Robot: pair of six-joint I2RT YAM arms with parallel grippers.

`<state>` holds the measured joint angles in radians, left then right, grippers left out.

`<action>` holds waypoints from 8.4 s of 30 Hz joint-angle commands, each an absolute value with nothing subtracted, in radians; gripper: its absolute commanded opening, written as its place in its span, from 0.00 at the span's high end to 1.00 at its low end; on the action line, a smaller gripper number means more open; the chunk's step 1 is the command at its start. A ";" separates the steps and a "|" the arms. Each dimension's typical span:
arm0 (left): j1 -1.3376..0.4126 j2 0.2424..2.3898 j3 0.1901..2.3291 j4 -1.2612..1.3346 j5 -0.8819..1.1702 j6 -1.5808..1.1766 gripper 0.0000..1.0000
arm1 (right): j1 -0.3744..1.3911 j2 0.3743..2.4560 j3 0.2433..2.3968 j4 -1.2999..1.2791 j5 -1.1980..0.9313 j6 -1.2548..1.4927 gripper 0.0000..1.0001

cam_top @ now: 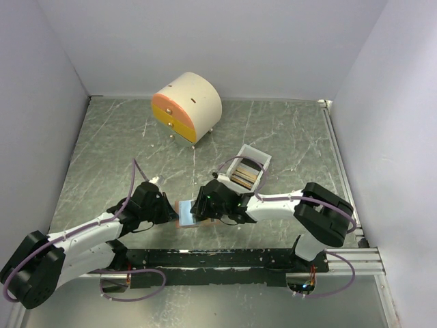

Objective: Put the credit cards into the card holder
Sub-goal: Insert the credit card into the card holder, then pick up the credit card from the storage box.

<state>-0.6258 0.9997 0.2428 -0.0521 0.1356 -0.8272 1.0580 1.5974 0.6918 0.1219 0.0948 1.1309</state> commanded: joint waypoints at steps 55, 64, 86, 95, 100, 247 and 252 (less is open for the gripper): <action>-0.640 1.047 0.228 -0.059 0.139 -0.811 0.88 | 1.151 1.682 0.857 -0.077 0.174 0.964 0.63; -0.644 1.071 0.238 -0.041 0.138 -0.807 0.88 | 1.151 1.696 0.879 -0.049 0.150 0.851 0.62; -0.647 1.055 0.238 -0.040 0.115 -0.819 0.89 | 1.126 1.653 0.850 -0.055 0.202 0.732 0.38; -0.646 1.069 0.235 -0.020 0.119 -0.819 0.89 | 1.127 1.692 0.887 0.028 0.149 0.655 0.39; -0.646 1.074 0.241 -0.025 0.111 -0.809 0.89 | 1.127 1.667 0.862 0.070 0.117 0.597 0.39; -0.646 0.807 0.407 -0.182 0.134 -0.712 0.60 | 0.693 1.551 1.100 -0.409 0.503 -0.143 1.00; -0.646 0.788 0.426 -0.165 0.203 -0.752 0.57 | 0.703 1.498 1.131 -0.490 0.465 -0.069 1.00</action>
<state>-0.6426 0.8143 0.3782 -0.1707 0.1280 -0.7124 0.6956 1.5513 1.0901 -0.3946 0.5018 -0.1505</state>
